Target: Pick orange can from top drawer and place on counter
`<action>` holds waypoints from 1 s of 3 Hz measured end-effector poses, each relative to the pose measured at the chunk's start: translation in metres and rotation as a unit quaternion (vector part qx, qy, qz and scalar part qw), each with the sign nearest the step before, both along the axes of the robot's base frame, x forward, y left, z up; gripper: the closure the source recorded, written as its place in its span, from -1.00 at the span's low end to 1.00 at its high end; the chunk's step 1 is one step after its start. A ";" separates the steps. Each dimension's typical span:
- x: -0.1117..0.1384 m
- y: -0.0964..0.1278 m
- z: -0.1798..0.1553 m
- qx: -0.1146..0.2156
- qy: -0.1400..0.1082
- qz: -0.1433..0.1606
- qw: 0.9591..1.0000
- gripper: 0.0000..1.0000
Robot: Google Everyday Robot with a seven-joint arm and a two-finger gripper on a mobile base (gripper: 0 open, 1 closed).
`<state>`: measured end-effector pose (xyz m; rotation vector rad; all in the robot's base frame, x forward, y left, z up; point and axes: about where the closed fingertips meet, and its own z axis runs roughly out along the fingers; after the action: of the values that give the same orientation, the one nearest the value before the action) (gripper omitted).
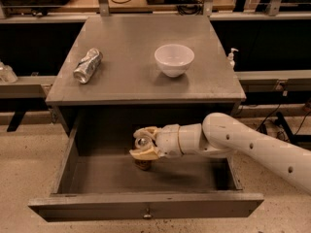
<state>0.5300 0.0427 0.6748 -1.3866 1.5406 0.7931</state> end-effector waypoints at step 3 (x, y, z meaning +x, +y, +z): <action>-0.016 -0.011 0.162 0.043 -0.108 0.058 0.991 1.00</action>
Offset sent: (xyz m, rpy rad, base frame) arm -0.0150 -0.0229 0.1929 0.1224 -0.2661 0.1177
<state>0.5143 0.0322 0.8366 -1.4580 1.2549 0.7432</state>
